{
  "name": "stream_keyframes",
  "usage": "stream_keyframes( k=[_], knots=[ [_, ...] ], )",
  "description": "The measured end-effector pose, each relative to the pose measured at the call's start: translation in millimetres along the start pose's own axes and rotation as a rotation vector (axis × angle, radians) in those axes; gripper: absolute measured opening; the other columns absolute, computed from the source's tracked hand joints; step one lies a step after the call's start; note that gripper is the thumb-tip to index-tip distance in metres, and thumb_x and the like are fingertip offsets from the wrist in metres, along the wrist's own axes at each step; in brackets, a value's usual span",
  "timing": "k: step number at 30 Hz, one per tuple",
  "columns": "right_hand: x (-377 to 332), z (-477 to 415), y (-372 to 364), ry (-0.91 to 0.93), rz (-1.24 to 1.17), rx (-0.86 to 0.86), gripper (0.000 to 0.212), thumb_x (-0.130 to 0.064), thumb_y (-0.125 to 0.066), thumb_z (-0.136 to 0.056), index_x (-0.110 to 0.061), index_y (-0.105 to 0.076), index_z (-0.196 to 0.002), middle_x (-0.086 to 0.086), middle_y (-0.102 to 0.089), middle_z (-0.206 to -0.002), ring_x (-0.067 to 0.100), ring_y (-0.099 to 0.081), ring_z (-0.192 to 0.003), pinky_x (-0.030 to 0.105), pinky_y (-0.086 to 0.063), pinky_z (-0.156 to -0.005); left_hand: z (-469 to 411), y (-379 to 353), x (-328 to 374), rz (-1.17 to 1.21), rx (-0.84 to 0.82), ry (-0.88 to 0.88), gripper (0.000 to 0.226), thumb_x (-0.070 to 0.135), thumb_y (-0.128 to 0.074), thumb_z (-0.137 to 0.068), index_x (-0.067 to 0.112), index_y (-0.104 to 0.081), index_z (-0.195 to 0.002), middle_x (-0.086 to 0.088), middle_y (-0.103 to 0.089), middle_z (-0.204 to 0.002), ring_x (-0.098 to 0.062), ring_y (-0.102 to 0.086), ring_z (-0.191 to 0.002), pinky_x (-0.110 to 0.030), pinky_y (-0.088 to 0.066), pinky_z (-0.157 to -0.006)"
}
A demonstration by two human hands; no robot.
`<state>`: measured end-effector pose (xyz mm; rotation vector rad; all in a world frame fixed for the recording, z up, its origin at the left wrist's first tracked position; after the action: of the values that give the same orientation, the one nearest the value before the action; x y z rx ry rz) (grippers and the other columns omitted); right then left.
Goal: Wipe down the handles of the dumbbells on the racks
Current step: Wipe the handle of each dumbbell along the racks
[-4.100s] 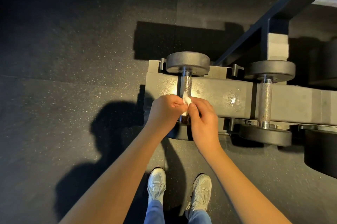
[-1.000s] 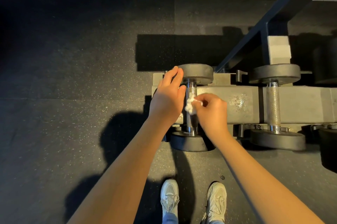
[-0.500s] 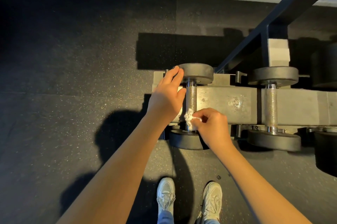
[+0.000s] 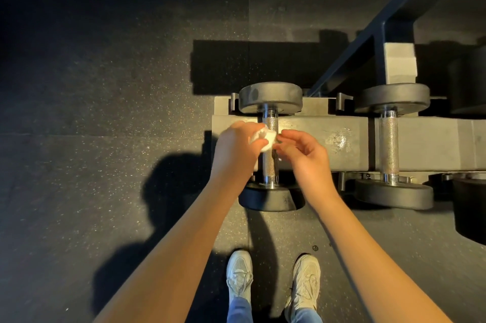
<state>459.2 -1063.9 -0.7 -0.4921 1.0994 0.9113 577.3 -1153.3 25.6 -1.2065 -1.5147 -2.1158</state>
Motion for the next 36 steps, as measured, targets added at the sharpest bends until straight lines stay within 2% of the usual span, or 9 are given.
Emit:
stream_keyframes(
  k=[3, 5, 7, 10, 13, 19, 24, 31, 36],
  knots=[
    [10, 6, 7, 0.054, 0.175, 0.095, 0.021, -0.004, -0.056, -0.092, -0.011, -0.062, -0.111, -0.006, -0.064, -0.095, -0.01, -0.059, -0.081, 0.005, -0.045, -0.073, -8, 8, -9, 0.065, 0.148, 0.091, 0.022, 0.016, -0.057, -0.093, 0.009, -0.064, -0.113, 0.003, -0.058, -0.093, -0.005, -0.053, -0.078, -0.012, -0.039, -0.068],
    [21, 10, 7, 0.071, 0.28, 0.118, 0.023, -0.009, -0.056, -0.093, -0.01, -0.061, -0.115, -0.002, -0.063, -0.102, -0.003, -0.059, -0.089, 0.003, -0.043, -0.075, -11, -2, -15, 0.144, 0.139, 0.143, 0.016, 0.015, -0.057, -0.094, 0.007, -0.063, -0.105, 0.0, -0.058, -0.091, 0.0, -0.05, -0.074, -0.009, -0.039, -0.066],
    [30, 12, 6, 0.078, 0.32, 0.124, 0.026, -0.013, -0.056, -0.094, -0.009, -0.06, -0.119, 0.003, -0.062, -0.11, 0.01, -0.06, -0.1, 0.014, -0.047, -0.086, -9, -13, -16, 0.145, 0.087, 0.132, 0.014, 0.015, -0.054, -0.095, 0.006, -0.062, -0.089, 0.005, -0.052, -0.076, 0.001, -0.044, -0.064, -0.007, -0.035, -0.062],
    [33, 11, 6, 0.077, 0.324, 0.131, 0.025, -0.015, -0.054, -0.095, -0.009, -0.06, -0.119, 0.003, -0.062, -0.111, 0.014, -0.058, -0.103, 0.024, -0.046, -0.091, 6, -25, -24, 0.07, -0.024, 0.181, 0.028, 0.021, -0.051, -0.096, 0.021, -0.049, -0.068, 0.01, -0.042, -0.062, -0.001, -0.039, -0.055, -0.013, -0.03, -0.054],
    [30, 12, 6, 0.097, 0.332, 0.137, 0.024, -0.015, -0.053, -0.095, -0.01, -0.062, -0.116, 0.001, -0.062, -0.109, 0.014, -0.058, -0.102, 0.026, -0.046, -0.091, 19, -28, -30, 0.066, -0.081, 0.231, 0.017, 0.025, -0.053, -0.096, 0.022, -0.053, -0.08, 0.01, -0.049, -0.069, 0.0, -0.046, -0.062, -0.013, -0.032, -0.058],
    [26, 14, 6, 0.121, 0.29, 0.127, 0.014, -0.014, -0.052, -0.095, -0.021, -0.06, -0.103, -0.005, -0.059, -0.098, 0.01, -0.056, -0.094, 0.018, -0.043, -0.082, -2, -18, -18, 0.093, 0.021, 0.193, 0.012, 0.021, -0.056, -0.093, 0.014, -0.058, -0.084, -0.005, -0.057, -0.076, -0.015, -0.053, -0.07, -0.021, -0.039, -0.063],
    [22, 15, 5, 0.147, 0.278, 0.121, 0.016, -0.009, -0.051, -0.094, -0.022, -0.06, -0.092, -0.013, -0.057, -0.089, 0.001, -0.053, -0.085, 0.014, -0.04, -0.075, 22, -26, -15, -0.071, -0.031, 0.148, 0.019, 0.019, -0.059, -0.093, 0.017, -0.051, -0.076, 0.007, -0.049, -0.074, -0.003, -0.046, -0.065, -0.013, -0.033, -0.059],
    [29, 14, 5, 0.118, 0.262, 0.091, 0.017, -0.009, -0.049, -0.094, -0.017, -0.062, -0.088, -0.005, -0.057, -0.087, 0.015, -0.053, -0.088, 0.026, -0.041, -0.077, 8, -11, -14, 0.003, 0.07, 0.21, 0.008, 0.022, -0.055, -0.095, 0.016, -0.058, -0.099, 0.008, -0.054, -0.083, 0.004, -0.047, -0.067, -0.009, -0.035, -0.059],
    [31, 13, 0, 0.112, 0.249, 0.049, 0.019, -0.008, -0.052, -0.094, -0.025, -0.061, -0.09, -0.014, -0.057, -0.089, 0.013, -0.055, -0.089, 0.016, -0.042, -0.078, 21, -24, -14, -0.081, -0.045, 0.173, 0.018, 0.023, -0.055, -0.096, 0.012, -0.062, -0.108, 0.0, -0.064, -0.1, -0.006, -0.057, -0.083, -0.015, -0.044, -0.075]
  ],
)
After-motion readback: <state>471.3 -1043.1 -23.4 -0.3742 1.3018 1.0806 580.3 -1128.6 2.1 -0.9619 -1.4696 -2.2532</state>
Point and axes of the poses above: each hand's wrist, its own z-axis away from the middle knuckle, its own y-axis out of the back of the hand, x = y × z, the point moved 10 cm from there along -z, towards the middle knuckle
